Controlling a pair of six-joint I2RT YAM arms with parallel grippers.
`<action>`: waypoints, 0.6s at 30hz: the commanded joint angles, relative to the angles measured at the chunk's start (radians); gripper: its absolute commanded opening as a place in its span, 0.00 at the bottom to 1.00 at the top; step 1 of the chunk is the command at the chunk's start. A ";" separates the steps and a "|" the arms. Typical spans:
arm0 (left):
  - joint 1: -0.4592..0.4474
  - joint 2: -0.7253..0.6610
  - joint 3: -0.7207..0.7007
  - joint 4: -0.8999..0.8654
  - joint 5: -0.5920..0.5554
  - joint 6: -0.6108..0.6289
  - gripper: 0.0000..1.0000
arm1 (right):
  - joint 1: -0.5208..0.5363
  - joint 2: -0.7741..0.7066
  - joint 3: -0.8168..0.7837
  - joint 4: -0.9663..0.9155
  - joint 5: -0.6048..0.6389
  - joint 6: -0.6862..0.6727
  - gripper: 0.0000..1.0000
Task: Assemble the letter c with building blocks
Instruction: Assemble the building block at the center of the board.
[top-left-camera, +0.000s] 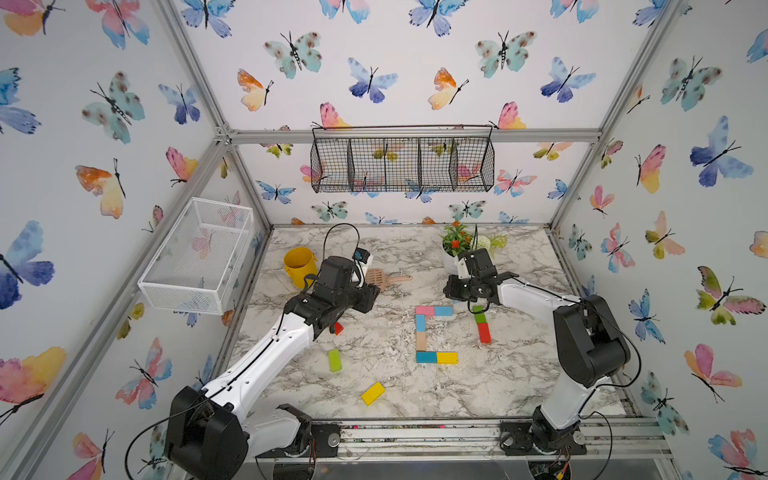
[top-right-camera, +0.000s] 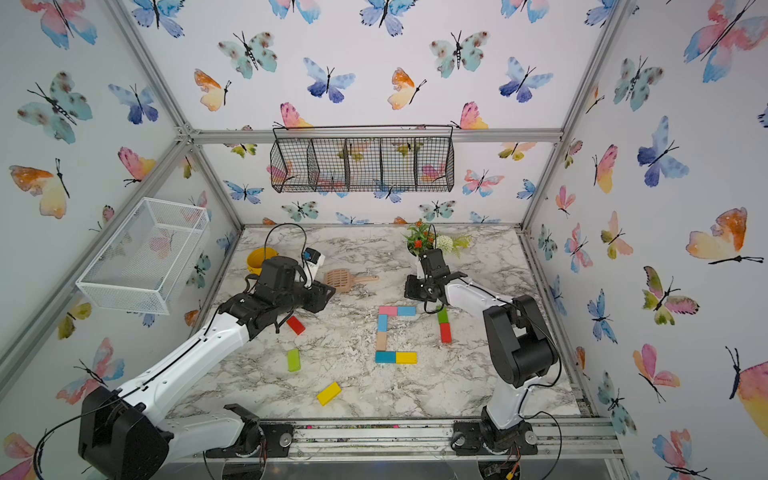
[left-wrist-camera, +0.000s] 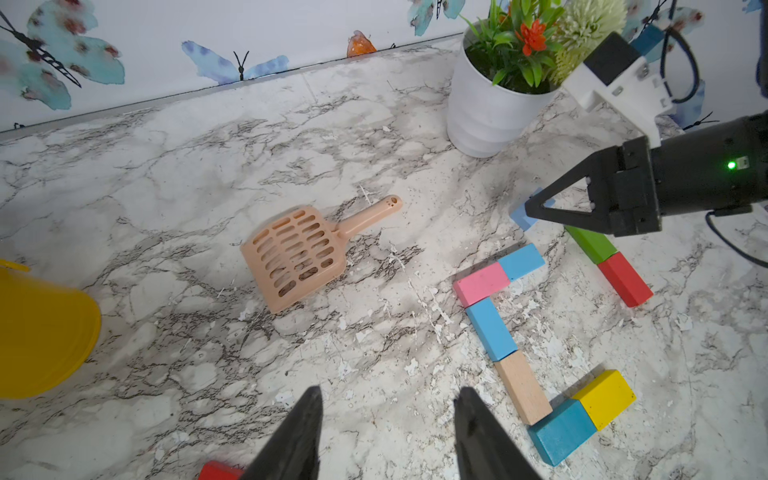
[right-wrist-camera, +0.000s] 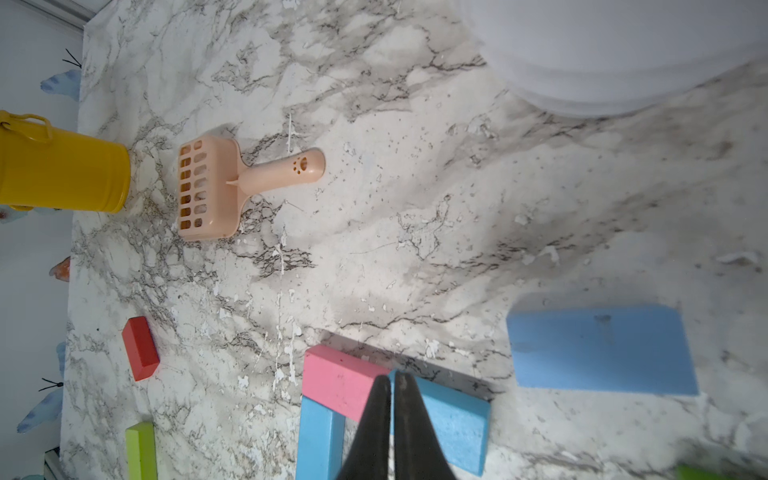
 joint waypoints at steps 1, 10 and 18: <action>0.023 0.012 0.015 0.005 0.030 -0.014 0.53 | 0.009 0.028 0.032 -0.022 0.029 -0.011 0.09; 0.052 0.002 0.013 0.014 0.065 -0.024 0.56 | 0.024 0.065 0.069 -0.045 0.046 -0.030 0.12; 0.070 0.024 0.023 0.002 0.112 -0.032 0.56 | 0.026 0.093 0.086 -0.090 0.095 -0.048 0.13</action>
